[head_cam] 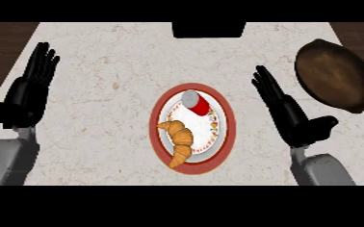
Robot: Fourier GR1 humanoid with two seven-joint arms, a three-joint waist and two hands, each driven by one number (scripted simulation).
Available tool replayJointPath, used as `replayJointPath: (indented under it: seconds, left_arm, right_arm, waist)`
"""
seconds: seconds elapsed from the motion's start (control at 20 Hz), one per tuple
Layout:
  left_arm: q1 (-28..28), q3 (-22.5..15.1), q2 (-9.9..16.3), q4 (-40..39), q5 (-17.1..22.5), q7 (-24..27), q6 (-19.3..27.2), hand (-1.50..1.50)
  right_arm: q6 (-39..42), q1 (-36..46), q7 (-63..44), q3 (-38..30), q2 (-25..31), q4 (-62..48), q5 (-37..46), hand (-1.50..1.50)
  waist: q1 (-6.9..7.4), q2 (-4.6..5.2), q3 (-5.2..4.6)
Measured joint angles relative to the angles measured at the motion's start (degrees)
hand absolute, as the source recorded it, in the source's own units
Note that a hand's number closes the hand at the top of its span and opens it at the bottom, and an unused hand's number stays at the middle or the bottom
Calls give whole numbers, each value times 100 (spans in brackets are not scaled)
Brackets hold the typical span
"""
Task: Pick the can from the plate and place it in the pan
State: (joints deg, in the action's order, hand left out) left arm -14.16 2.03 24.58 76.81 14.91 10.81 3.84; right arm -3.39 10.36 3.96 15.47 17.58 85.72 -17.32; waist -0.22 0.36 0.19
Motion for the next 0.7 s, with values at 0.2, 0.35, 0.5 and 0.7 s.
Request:
replayJointPath:
  seconds: [0.2, 0.35, 0.5, 0.7]
  left_arm:
    - [-21, -396, -74, 152, -277, -375, -2, 0]
    - [-19, -739, -57, 181, -456, -584, -153, 0]
    - [7, -1015, -103, 182, -535, -764, -298, 0]
    - [160, -1269, -179, 531, -596, -1251, -274, 0]
  right_arm:
    - [-415, 772, -857, 88, 57, -490, 560, -150]
    - [-580, 1362, -1569, 330, 526, -991, 1306, 150]
    - [-780, 1695, -1980, 825, 1081, -1389, 2462, 150]
    - [-1690, 2081, -2707, 1202, 627, -1838, 3563, -150]
  waist:
    - [140, -7, -16]
    - [287, 31, -81]
    - [373, 37, -103]
    - [313, -16, -50]
